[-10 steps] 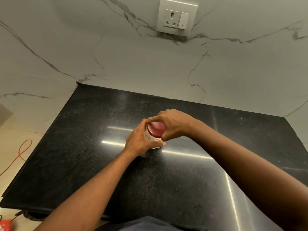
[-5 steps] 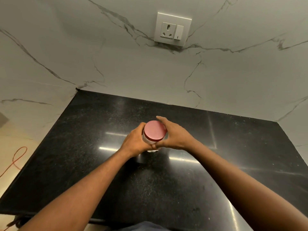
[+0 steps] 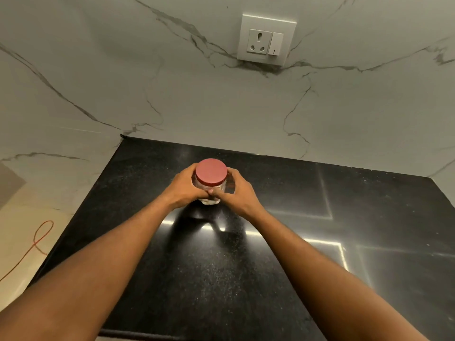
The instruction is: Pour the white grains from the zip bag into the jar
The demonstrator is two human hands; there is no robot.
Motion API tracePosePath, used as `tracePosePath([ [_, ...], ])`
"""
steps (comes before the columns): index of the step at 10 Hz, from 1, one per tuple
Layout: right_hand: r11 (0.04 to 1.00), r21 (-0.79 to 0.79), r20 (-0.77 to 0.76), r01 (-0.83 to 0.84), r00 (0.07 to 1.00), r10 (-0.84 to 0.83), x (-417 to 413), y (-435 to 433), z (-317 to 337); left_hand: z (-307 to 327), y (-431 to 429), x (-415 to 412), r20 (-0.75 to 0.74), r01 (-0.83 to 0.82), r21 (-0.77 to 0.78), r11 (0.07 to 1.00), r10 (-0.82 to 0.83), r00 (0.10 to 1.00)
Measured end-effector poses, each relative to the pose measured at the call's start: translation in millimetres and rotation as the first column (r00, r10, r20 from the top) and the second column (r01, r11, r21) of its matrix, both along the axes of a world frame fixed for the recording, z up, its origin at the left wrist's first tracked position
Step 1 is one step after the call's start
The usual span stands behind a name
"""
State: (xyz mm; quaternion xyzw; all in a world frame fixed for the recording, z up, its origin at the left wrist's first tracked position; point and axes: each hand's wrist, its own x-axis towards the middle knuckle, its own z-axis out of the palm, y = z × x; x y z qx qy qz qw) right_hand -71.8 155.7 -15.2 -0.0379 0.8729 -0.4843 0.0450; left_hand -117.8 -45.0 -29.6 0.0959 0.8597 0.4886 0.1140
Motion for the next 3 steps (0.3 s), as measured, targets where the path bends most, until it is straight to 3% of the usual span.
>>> tracePosePath([
  [1,1.000,0.012,0.031,0.017,0.999,-0.017,5,-3,-6,-3,-3,-1,0.005,0.017,-0.005,1.000,-0.017,1.000],
  [2,0.990,0.124,0.027,0.071,0.997,-0.075,20,-9,4,13,-10,11,0.080,0.077,-0.090,0.993,-0.070,0.994],
  [3,0.942,0.278,-0.120,0.188,0.980,-0.160,41,-16,20,23,-20,34,0.006,-0.011,-0.269,0.963,0.013,1.000],
])
